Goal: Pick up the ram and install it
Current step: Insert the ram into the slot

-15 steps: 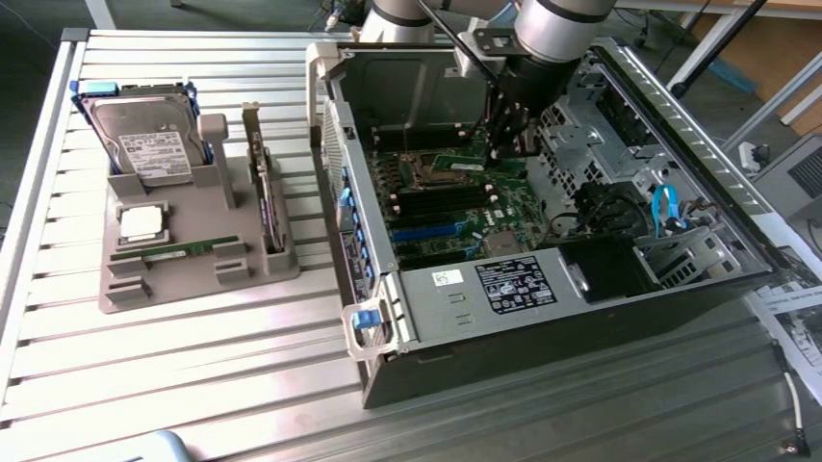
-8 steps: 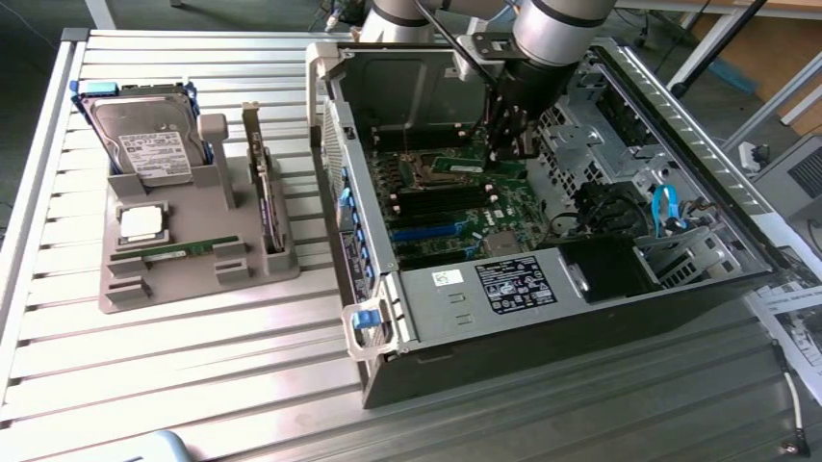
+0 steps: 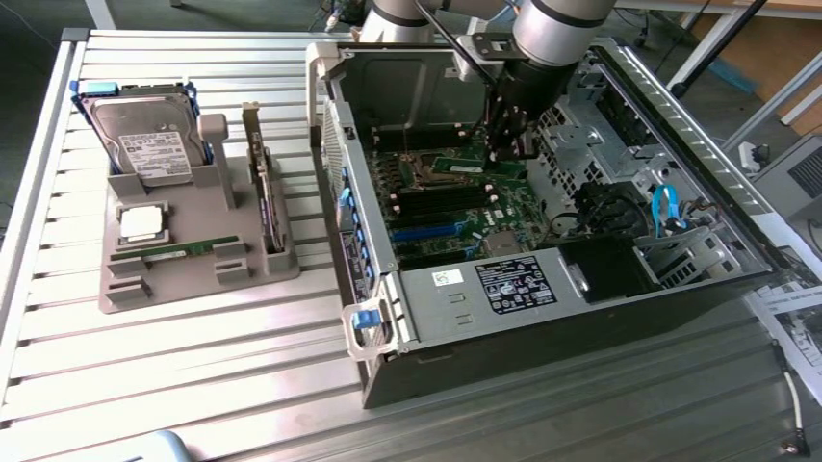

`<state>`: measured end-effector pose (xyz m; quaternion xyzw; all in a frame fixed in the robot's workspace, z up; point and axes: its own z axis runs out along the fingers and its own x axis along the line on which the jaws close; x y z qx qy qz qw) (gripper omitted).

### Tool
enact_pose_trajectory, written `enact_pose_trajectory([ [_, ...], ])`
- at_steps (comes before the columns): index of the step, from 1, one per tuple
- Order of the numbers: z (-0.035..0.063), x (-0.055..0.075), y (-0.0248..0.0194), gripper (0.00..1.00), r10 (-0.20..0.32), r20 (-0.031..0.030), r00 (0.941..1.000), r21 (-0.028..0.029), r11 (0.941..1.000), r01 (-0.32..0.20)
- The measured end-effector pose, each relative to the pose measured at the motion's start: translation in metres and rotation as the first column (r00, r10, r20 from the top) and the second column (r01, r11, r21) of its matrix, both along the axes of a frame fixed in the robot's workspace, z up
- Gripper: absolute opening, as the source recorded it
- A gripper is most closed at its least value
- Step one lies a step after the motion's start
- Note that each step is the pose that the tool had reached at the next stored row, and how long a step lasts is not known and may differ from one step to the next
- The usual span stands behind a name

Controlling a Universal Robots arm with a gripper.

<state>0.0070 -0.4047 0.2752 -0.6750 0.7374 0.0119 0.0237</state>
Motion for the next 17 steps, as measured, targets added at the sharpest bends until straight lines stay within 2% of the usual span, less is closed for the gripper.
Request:
enact_pose_trajectory([
  [12,-0.0029,-0.019,-0.0002,0.13,0.001,0.0,1.0,0.0,1.0,-0.001],
  [17,-0.0045,-0.025,-0.0017,0.13,0.002,0.0,1.0,0.0001,1.0,-0.002],
])
